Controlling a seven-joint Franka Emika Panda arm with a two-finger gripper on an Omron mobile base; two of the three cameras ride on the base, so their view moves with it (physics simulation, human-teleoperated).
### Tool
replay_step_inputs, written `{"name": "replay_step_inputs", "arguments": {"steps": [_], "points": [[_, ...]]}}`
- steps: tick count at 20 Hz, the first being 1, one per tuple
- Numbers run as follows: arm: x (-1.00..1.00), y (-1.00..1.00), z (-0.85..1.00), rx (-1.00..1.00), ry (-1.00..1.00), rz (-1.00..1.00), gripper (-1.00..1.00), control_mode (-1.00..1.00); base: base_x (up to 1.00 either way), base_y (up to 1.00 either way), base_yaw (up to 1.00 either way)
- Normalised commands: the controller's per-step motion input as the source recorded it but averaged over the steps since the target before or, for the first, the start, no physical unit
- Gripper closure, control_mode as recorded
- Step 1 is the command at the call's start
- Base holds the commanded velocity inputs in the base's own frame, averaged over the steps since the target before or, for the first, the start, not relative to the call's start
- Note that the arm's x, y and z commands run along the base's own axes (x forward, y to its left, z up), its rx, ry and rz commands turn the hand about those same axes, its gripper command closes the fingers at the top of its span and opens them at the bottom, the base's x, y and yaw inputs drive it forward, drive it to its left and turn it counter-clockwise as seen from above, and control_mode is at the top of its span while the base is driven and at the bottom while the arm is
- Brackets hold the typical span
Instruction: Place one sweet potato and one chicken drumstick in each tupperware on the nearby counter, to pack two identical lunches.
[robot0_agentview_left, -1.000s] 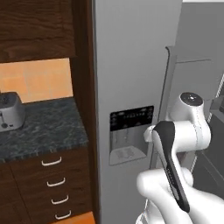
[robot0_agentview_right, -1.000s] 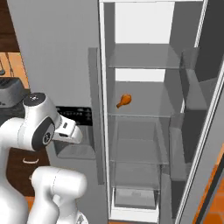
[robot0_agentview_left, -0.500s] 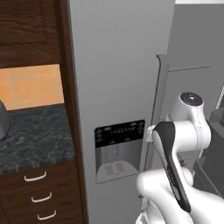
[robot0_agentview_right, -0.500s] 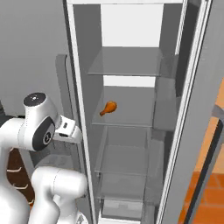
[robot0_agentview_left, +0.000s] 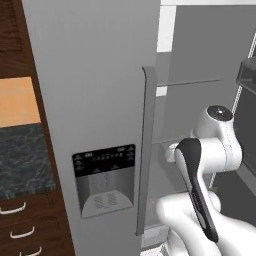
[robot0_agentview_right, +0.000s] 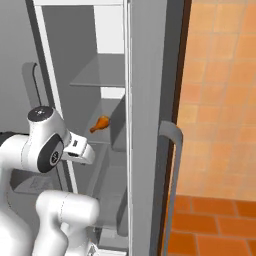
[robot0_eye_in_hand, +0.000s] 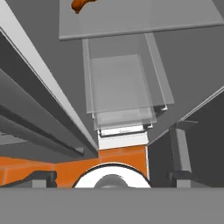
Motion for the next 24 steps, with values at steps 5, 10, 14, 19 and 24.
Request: {"name": "replay_step_inputs", "arguments": {"steps": [5,10,14,19,24], "points": [[0.0,0.0,0.0,0.0,0.0,0.0,-1.0,1.0,0.37,-0.12,0.09],[0.0,0.0,0.0,0.0,0.0,0.0,-1.0,1.0,0.27,-0.4,0.16],[0.0,0.0,0.0,0.0,0.0,0.0,-1.0,1.0,0.27,-0.15,0.09],[0.02,0.0,0.0,0.0,0.0,0.0,-1.0,-1.0,0.04,0.0,0.0],[0.25,0.14,-0.17,0.0,-0.03,-0.01,-1.0,-1.0,0.0,0.0,0.0]]}}
